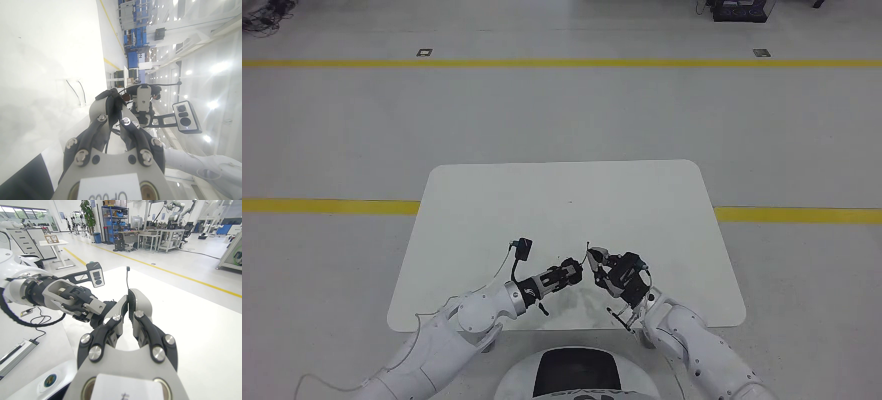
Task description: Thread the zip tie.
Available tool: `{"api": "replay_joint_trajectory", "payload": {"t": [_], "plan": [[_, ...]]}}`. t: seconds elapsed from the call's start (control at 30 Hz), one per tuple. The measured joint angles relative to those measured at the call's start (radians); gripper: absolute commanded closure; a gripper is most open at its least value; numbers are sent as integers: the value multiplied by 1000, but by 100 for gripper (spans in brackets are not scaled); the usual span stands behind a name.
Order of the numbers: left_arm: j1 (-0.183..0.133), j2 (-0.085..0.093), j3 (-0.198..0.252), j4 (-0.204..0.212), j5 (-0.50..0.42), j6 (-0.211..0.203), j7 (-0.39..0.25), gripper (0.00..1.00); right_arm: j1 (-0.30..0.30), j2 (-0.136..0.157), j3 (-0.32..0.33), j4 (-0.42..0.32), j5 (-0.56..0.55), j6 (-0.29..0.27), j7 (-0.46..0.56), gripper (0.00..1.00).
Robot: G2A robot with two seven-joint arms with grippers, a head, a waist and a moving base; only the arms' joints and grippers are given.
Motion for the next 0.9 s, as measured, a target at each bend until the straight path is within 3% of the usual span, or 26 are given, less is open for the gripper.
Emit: {"api": "replay_joint_trajectory", "payload": {"t": [0.9], "plan": [[0,0,0,0,0,0,0,100,-1,-3,0,1,-10,-2,-11,100]]}}
